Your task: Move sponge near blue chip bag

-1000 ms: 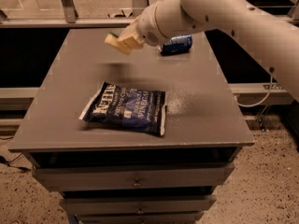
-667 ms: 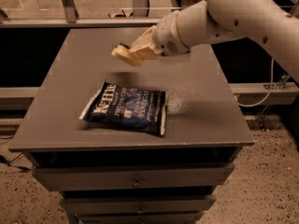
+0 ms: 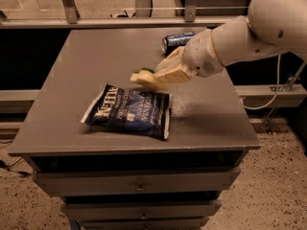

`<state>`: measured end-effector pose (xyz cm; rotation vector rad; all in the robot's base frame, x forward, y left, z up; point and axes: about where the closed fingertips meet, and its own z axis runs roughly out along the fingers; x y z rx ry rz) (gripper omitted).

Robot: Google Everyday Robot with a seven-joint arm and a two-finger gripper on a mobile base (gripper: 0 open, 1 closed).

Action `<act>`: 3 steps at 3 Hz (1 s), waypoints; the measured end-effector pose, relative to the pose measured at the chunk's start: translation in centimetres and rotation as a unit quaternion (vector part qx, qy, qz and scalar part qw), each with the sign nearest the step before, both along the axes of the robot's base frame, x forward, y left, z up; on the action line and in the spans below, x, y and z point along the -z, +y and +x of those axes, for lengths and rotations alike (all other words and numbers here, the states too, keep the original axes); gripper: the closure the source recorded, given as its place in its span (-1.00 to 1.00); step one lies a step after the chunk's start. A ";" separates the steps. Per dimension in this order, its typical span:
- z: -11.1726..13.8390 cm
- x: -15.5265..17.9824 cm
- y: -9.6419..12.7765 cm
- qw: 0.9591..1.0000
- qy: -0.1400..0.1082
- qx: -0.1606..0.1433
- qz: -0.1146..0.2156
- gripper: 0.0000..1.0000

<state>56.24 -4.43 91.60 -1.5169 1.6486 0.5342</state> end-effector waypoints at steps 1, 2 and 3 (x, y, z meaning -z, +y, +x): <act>-0.3 1.5 -2.3 1.000 0.005 -0.009 -0.014 1.00; -0.2 2.4 -4.2 1.000 0.004 -0.015 -0.027 0.73; 0.3 3.0 -5.6 0.999 0.002 -0.022 -0.041 0.10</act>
Offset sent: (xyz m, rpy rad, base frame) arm 0.0025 -0.0718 -0.0344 -0.0922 0.0012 0.0386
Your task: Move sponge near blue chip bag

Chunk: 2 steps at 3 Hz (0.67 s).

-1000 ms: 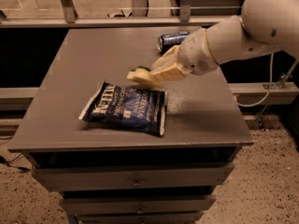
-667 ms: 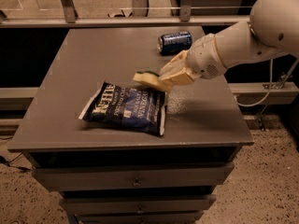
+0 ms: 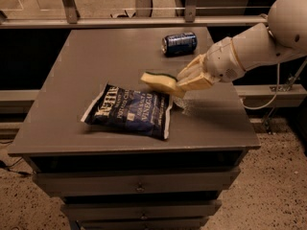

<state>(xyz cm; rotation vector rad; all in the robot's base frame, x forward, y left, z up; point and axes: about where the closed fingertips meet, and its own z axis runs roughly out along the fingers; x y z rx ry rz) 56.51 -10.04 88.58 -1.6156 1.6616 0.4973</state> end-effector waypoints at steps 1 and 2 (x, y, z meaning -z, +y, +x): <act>0.2 0.2 -0.4 1.000 -0.001 -0.003 -0.005 -0.37; 0.3 0.4 -0.2 1.000 0.000 -0.006 -0.007 -0.96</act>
Offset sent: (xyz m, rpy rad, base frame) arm 0.0037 -0.0063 -0.0050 -0.0180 -0.0026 0.0064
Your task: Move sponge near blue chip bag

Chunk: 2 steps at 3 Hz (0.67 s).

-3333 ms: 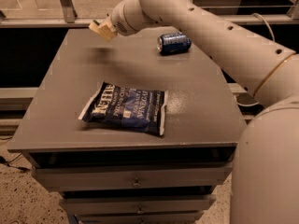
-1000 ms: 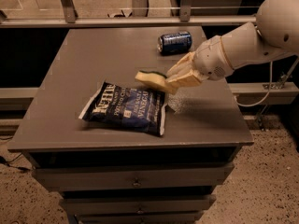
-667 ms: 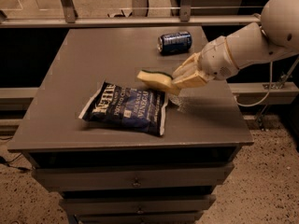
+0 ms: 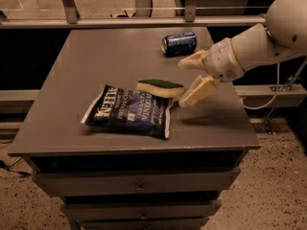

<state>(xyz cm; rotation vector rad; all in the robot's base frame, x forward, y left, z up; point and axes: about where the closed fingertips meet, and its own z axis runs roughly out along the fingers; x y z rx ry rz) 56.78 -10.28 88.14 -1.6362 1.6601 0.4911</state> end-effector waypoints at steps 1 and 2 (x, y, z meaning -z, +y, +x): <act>0.0 0.0 0.0 1.000 0.000 0.000 -0.001 -1.00; 0.8 -0.3 -1.3 1.000 -0.006 0.018 0.008 -1.00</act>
Offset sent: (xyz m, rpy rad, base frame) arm 0.0171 -0.0363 0.0096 0.0391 -0.0297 -0.0958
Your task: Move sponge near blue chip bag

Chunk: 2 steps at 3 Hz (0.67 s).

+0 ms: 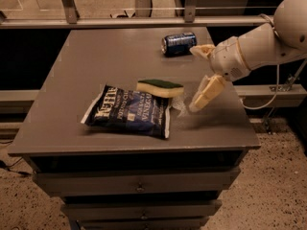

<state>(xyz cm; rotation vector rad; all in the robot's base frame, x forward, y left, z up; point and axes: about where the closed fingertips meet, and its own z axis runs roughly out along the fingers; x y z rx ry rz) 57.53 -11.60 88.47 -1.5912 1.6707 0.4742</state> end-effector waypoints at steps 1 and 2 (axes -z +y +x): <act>1.3 -1.9 -3.9 0.999 -0.027 0.033 -0.005 -1.00; 2.9 -6.2 -8.6 0.993 -0.075 0.082 -0.025 -1.00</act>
Offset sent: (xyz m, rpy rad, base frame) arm 0.0467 -0.1531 0.1221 -0.1060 -0.2774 -0.2991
